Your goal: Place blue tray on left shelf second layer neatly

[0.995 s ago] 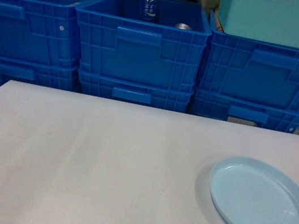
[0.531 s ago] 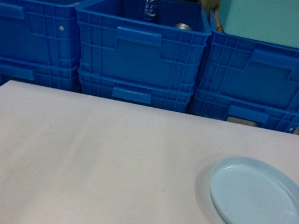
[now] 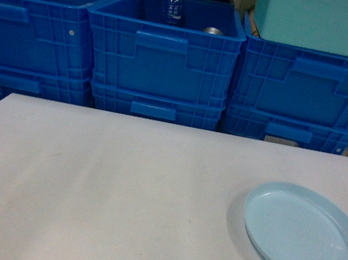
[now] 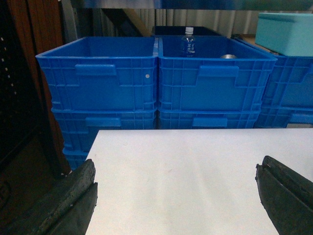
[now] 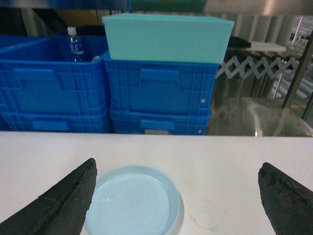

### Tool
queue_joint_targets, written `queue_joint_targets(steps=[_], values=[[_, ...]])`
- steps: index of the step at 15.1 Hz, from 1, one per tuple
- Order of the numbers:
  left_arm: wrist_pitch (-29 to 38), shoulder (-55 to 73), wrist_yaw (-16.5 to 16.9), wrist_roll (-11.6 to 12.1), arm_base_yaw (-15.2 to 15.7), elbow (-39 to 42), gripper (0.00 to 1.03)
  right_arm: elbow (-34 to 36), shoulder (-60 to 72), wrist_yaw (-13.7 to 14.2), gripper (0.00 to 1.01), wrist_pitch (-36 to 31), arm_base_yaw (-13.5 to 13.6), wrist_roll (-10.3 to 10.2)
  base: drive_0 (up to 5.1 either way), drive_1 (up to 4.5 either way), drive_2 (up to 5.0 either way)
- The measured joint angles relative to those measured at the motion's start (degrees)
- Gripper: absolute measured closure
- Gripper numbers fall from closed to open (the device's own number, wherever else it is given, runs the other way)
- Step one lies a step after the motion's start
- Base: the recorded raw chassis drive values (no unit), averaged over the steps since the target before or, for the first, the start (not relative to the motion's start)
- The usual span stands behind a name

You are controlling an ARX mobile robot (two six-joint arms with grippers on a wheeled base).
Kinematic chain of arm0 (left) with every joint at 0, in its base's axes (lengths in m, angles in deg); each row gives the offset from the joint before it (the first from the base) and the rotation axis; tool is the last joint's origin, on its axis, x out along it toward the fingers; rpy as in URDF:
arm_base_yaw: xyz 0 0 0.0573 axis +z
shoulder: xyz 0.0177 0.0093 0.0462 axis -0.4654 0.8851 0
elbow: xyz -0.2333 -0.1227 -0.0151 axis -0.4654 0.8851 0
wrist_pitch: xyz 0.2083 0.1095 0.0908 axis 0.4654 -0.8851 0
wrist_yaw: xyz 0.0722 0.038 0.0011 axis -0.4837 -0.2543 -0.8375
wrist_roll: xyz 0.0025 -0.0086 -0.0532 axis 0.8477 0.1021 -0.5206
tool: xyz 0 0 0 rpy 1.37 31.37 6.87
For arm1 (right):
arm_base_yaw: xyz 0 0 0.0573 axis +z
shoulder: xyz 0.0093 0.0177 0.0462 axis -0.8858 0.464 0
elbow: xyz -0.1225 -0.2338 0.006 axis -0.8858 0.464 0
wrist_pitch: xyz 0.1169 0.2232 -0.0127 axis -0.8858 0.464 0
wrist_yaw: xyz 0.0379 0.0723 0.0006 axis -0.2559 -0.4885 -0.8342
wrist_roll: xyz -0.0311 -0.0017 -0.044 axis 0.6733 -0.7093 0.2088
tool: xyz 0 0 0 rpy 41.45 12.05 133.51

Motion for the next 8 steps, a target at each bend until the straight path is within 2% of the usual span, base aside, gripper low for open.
queue_joint_targets(steps=[5, 6, 7, 8], values=[[0.0, 0.0, 0.0, 0.0, 0.0, 0.0, 0.05, -0.5, 2.4, -0.1, 0.03, -0.7, 0.0, 0.0, 0.0, 0.00, 0.0], [0.0, 0.0, 0.0, 0.0, 0.0, 0.0, 0.05, -0.7, 5.0, 0.4, 0.03, -4.7, 0.5, 0.0, 0.0, 0.00, 0.0], [0.0, 0.0, 0.0, 0.0, 0.0, 0.0, 0.05, -3.5, 11.1, 3.4, 0.03, -10.2, 2.8, 0.7, 0.0, 0.00, 0.0], [0.0, 0.0, 0.0, 0.0, 0.0, 0.0, 0.05, -6.3, 15.7, 6.8, 0.03, -14.9, 6.3, 3.3, 0.0, 0.00, 0.0]])
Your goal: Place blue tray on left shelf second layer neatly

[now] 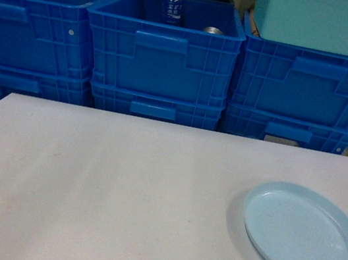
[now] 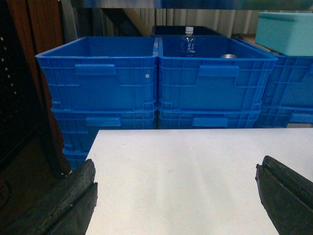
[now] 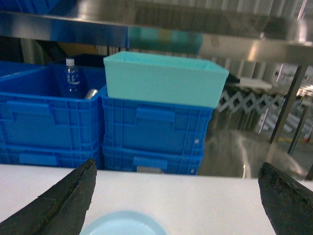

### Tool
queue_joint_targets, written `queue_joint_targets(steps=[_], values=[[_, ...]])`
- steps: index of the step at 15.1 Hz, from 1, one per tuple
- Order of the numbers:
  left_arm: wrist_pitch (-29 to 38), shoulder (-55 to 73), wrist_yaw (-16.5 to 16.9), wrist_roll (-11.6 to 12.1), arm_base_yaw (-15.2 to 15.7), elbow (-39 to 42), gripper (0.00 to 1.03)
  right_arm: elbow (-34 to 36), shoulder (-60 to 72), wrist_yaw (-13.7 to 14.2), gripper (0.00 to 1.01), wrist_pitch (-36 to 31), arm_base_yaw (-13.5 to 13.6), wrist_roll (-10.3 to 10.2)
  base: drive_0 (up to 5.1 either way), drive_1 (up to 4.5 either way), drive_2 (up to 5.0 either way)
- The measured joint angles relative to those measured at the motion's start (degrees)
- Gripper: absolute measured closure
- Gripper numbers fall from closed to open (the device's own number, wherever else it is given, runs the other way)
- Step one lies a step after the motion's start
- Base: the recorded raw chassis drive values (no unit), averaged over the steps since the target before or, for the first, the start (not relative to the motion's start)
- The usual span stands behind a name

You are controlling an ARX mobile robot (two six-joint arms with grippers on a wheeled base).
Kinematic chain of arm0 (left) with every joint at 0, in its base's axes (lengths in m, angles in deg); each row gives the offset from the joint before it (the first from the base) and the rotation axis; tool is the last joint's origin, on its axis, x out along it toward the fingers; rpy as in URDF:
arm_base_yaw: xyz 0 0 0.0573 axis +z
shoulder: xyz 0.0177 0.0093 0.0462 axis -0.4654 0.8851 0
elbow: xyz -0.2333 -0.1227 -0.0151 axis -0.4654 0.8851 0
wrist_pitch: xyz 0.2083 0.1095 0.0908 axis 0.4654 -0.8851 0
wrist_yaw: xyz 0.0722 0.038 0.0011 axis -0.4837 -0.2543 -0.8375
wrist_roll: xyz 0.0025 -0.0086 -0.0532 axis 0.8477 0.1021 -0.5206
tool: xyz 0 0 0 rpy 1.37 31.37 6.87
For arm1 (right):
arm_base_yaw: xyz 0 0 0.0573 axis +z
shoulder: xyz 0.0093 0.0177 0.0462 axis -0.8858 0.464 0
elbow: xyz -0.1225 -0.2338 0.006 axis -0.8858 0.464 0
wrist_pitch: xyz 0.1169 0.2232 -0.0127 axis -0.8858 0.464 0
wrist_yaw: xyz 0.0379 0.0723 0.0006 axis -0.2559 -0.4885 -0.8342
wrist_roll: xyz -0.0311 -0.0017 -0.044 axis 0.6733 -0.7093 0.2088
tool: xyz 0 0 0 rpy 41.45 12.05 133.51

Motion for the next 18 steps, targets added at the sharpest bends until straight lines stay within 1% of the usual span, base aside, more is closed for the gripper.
queue_joint_targets(steps=[1, 2, 3, 5, 7, 8, 9, 10, 11, 12, 13, 14, 15, 16, 17, 18], values=[[0.0, 0.0, 0.0, 0.0, 0.0, 0.0, 0.05, -0.2, 0.7, 3.5, 0.03, -4.1, 3.2, 4.1, 0.0, 0.00, 0.0], [0.0, 0.0, 0.0, 0.0, 0.0, 0.0, 0.05, -0.3, 0.1, 4.0, 0.03, -5.2, 3.9, 7.1, 0.0, 0.00, 0.0], [0.0, 0.0, -0.1, 0.0, 0.0, 0.0, 0.05, -0.3, -0.1, 4.5, 0.03, -5.1, 3.9, 8.5, 0.0, 0.00, 0.0], [0.0, 0.0, 0.0, 0.0, 0.0, 0.0, 0.05, -0.2, 0.2, 4.6, 0.03, -5.0, 3.8, 9.5, 0.0, 0.00, 0.0], [0.0, 0.0, 0.0, 0.0, 0.0, 0.0, 0.05, -0.2, 0.2, 4.6, 0.03, -5.0, 3.8, 9.7, 0.0, 0.00, 0.0], [0.0, 0.0, 0.0, 0.0, 0.0, 0.0, 0.05, -0.3, 1.2, 1.6, 0.03, -3.8, 1.2, 8.5, 0.0, 0.00, 0.0], [0.0, 0.0, 0.0, 0.0, 0.0, 0.0, 0.05, -5.4, 11.8, -5.2, 0.03, -2.8, -7.0, 1.2, 0.0, 0.00, 0.0], [0.0, 0.0, 0.0, 0.0, 0.0, 0.0, 0.05, -12.1, 20.9, -9.7, 0.03, 0.5, -8.9, -5.8, 0.0, 0.00, 0.0], [0.0, 0.0, 0.0, 0.0, 0.0, 0.0, 0.05, -15.1, 24.7, -11.9, 0.03, 2.8, -8.9, -9.4, 0.0, 0.00, 0.0], [0.0, 0.0, 0.0, 0.0, 0.0, 0.0, 0.05, -18.5, 29.1, -14.7, 0.03, 5.0, -8.9, -13.8, 0.0, 0.00, 0.0], [0.0, 0.0, 0.0, 0.0, 0.0, 0.0, 0.05, -21.5, 33.7, -17.1, 0.03, 5.3, -8.8, -18.3, 0.0, 0.00, 0.0], [0.0, 0.0, 0.0, 0.0, 0.0, 0.0, 0.05, -23.4, 36.6, -18.3, 0.03, 5.6, -8.8, -21.2, 0.0, 0.00, 0.0], [0.0, 0.0, 0.0, 0.0, 0.0, 0.0, 0.05, -25.4, 40.9, -18.7, 0.03, 4.9, -8.7, -25.1, 0.0, 0.00, 0.0], [0.0, 0.0, 0.0, 0.0, 0.0, 0.0, 0.05, -26.5, 45.0, -17.7, 0.03, 3.3, -8.0, -29.1, 0.0, 0.00, 0.0], [0.0, 0.0, 0.0, 0.0, 0.0, 0.0, 0.05, -26.9, 48.8, -16.4, 0.03, 2.1, -7.5, -32.3, 0.0, 0.00, 0.0], [0.0, 0.0, 0.0, 0.0, 0.0, 0.0, 0.05, -26.8, 51.0, -15.0, 0.03, 1.2, -7.2, -34.0, 0.0, 0.00, 0.0]])
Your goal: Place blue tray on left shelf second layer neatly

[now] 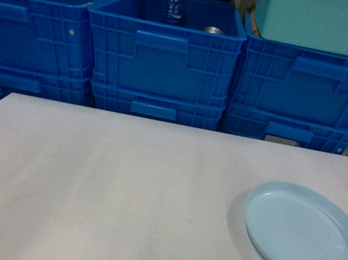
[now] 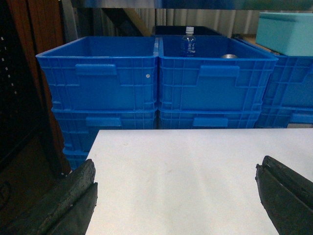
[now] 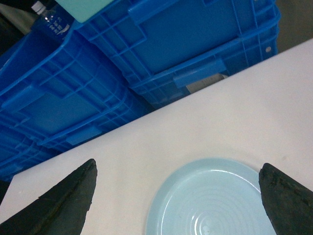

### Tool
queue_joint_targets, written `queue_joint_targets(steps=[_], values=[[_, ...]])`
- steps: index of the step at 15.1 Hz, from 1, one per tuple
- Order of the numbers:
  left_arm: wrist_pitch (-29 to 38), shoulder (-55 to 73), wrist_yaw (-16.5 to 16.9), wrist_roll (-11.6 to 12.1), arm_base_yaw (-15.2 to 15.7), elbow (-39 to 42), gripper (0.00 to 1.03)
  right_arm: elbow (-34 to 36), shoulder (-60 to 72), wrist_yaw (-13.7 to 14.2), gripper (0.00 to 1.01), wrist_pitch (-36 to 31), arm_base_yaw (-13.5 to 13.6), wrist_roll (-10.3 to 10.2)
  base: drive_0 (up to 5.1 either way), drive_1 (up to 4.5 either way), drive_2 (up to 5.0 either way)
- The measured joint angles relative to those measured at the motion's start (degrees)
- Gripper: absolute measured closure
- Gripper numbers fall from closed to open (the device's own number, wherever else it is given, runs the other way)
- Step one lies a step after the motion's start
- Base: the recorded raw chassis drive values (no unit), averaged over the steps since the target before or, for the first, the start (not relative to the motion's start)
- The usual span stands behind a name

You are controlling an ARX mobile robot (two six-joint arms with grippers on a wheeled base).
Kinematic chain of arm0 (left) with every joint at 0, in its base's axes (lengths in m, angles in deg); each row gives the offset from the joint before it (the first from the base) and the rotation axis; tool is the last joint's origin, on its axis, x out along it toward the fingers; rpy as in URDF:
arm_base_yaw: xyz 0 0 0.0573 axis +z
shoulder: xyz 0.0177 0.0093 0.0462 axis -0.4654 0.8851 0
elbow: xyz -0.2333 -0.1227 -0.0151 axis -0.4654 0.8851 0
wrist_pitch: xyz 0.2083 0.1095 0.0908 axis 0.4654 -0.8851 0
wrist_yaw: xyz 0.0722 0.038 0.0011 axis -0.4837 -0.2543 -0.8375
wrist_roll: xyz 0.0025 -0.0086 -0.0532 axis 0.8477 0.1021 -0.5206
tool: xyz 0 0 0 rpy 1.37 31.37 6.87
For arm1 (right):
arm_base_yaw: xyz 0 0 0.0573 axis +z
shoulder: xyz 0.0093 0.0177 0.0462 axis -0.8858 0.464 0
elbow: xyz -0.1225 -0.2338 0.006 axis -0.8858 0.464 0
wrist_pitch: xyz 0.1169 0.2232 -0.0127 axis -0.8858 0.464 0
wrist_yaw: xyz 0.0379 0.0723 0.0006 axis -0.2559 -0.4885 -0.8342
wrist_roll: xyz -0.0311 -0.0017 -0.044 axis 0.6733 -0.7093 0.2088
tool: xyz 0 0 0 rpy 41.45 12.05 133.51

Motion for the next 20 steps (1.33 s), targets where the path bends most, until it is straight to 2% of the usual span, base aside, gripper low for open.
queue_joint_targets(steps=[3, 7, 12, 13, 17, 20], values=[[0.0, 0.0, 0.0, 0.0, 0.0, 0.0, 0.05, 1.0, 1.9, 2.2, 0.03, -3.6, 0.7, -3.0, 0.0, 0.00, 0.0], [0.0, 0.0, 0.0, 0.0, 0.0, 0.0, 0.05, 5.0, 5.4, 5.5, 0.03, -8.7, 0.2, -5.0, 0.0, 0.00, 0.0], [0.0, 0.0, 0.0, 0.0, 0.0, 0.0, 0.05, 10.2, 10.4, 6.8, 0.03, -15.1, -1.3, -6.0, 0.0, 0.00, 0.0], [0.0, 0.0, 0.0, 0.0, 0.0, 0.0, 0.05, 10.8, 11.7, 6.8, 0.03, -16.0, -1.2, -6.8, 0.0, 0.00, 0.0], [0.0, 0.0, 0.0, 0.0, 0.0, 0.0, 0.05, 12.0, 16.4, 10.2, 0.03, -21.4, 1.6, -11.5, 0.0, 0.00, 0.0], [0.0, 0.0, 0.0, 0.0, 0.0, 0.0, 0.05, 12.2, 20.9, 12.7, 0.03, -24.3, 3.1, -14.1, 0.0, 0.00, 0.0]])
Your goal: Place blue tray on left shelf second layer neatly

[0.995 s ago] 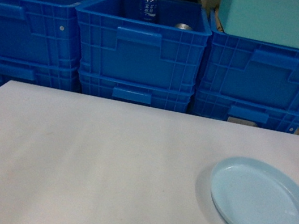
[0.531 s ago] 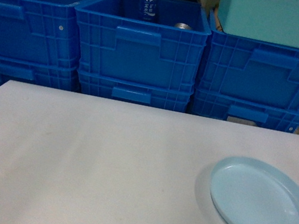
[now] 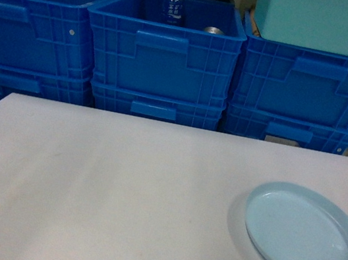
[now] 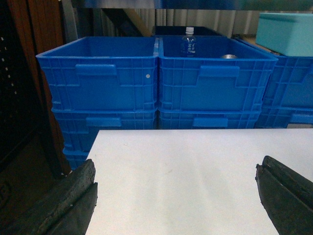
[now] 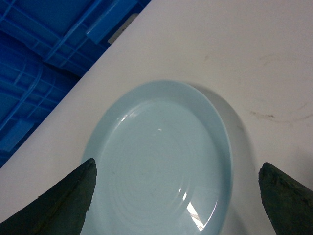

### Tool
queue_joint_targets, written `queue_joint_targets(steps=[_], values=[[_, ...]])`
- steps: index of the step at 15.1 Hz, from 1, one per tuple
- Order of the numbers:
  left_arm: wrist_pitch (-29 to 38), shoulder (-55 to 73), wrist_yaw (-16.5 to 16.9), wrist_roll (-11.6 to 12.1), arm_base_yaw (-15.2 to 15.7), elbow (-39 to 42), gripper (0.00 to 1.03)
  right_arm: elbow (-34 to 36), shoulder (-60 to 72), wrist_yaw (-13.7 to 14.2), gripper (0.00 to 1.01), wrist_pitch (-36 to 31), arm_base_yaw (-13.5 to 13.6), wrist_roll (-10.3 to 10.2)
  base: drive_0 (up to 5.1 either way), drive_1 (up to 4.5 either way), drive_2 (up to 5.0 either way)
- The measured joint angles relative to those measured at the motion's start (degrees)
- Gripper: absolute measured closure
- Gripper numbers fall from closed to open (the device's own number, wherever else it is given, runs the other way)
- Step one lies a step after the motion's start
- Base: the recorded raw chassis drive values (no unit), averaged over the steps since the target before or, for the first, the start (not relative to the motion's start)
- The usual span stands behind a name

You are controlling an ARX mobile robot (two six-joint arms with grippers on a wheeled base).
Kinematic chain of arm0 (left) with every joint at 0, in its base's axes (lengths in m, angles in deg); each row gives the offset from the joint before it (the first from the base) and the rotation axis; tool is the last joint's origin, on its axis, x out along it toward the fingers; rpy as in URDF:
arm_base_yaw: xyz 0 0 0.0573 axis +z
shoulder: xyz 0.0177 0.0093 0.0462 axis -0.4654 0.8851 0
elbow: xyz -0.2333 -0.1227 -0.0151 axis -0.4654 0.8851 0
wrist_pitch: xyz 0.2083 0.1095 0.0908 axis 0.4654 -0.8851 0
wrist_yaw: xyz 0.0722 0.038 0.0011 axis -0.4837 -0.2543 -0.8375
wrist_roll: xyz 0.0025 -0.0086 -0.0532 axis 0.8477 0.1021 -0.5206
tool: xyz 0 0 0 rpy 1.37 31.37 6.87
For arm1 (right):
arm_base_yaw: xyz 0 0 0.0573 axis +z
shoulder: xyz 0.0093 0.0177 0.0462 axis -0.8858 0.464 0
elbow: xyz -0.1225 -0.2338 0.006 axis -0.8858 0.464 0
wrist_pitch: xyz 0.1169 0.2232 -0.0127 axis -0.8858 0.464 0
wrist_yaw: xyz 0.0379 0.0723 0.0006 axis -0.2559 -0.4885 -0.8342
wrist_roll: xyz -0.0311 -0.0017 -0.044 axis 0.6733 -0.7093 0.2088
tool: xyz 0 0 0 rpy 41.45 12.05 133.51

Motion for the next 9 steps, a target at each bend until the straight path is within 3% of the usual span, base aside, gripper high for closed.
queue_joint_targets(steps=[2, 3, 9], values=[[0.0, 0.0, 0.0, 0.0, 0.0, 0.0, 0.05, 0.0, 2.5, 1.5, 0.03, -1.5, 1.2, -1.6, 0.0, 0.00, 0.0], [0.0, 0.0, 0.0, 0.0, 0.0, 0.0, 0.05, -0.2, 5.1, 3.4, 0.03, -2.2, 3.3, -3.7, 0.0, 0.00, 0.0], [0.0, 0.0, 0.0, 0.0, 0.0, 0.0, 0.05, -1.4, 8.4, 6.9, 0.03, -3.2, 6.7, -7.4, 0.0, 0.00, 0.0]])
